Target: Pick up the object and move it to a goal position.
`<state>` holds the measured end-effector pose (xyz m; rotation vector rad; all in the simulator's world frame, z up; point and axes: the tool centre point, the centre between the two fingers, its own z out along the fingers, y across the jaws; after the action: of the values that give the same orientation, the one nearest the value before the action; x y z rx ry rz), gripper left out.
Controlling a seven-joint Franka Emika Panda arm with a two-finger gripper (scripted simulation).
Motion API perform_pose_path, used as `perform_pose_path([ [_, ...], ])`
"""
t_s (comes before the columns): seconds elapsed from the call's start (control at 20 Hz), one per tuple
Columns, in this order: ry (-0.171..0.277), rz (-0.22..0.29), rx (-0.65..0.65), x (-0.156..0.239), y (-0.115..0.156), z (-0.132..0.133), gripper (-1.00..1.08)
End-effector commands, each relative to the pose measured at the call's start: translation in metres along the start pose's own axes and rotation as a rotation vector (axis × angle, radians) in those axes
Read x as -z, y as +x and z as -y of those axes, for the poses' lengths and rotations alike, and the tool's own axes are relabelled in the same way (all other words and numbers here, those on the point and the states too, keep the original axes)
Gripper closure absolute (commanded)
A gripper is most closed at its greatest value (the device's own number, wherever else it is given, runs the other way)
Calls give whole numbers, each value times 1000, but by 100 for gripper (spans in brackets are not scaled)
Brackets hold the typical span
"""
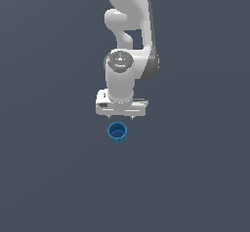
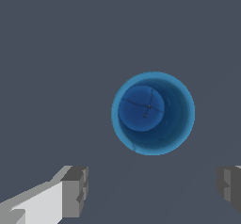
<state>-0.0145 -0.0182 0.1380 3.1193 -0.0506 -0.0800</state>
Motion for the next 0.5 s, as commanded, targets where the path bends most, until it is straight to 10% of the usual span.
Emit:
perform_pose_path([
  [0.0,0,0,0,0,0,0,-20],
  [0.45,-5,-8,1,7,3,-8,-20],
])
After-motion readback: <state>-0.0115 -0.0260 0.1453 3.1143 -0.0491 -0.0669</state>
